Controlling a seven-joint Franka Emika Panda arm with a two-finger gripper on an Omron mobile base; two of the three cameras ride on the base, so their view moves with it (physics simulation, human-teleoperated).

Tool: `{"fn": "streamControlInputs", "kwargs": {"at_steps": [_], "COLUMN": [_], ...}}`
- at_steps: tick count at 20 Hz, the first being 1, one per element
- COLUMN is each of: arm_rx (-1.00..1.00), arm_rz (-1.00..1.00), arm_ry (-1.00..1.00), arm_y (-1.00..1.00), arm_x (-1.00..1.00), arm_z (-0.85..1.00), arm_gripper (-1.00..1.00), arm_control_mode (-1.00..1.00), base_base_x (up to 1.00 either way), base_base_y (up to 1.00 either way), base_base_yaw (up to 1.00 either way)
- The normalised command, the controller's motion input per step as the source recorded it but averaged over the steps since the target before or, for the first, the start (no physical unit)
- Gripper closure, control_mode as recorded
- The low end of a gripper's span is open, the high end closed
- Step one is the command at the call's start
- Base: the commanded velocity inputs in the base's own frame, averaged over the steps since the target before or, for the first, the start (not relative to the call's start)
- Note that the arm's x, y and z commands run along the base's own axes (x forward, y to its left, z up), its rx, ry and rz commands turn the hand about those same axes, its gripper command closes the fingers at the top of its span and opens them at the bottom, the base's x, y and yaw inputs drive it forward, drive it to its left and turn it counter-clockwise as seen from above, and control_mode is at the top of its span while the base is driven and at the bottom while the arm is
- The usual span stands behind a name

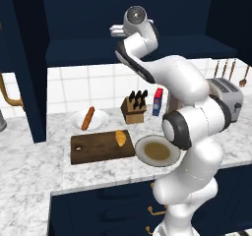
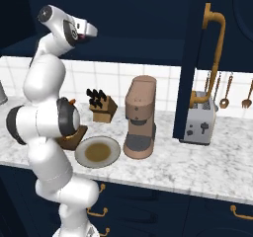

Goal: From the different types of pastries on the counter, select a croissant and place it on the cutting board. Then retrieve a jar of jam from the cabinet and place it alongside the croissant on the cutting board.

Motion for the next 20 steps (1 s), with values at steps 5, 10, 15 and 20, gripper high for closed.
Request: {"fn": "streamControlInputs", "kwargs": {"at_steps": [5, 10, 15, 20], "arm_rx": [0.0, 0.0, 0.02, 0.02], "arm_rz": [0.14, 0.14, 0.1, 0.07], "arm_ry": [-0.33, -0.09, 0.0, 0.0], "arm_y": [-0.13, -0.03, 0.0, -0.01], "arm_x": [-1.0, -1.0, -0.98, -0.99], "arm_z": [0.29, 0.38, 0.54, 0.22], "arm_gripper": [1.0, 1.0, 1.0, 1.0], "arm_control_mode": [-1.0, -1.0, -1.0, -1.0], "base_base_x": [0.0, 0.0, 0.0, 0.0], "base_base_y": [0.0, 0.0, 0.0, 0.0], "base_base_yaw": [0.0, 0.0, 0.0, 0.0]}}
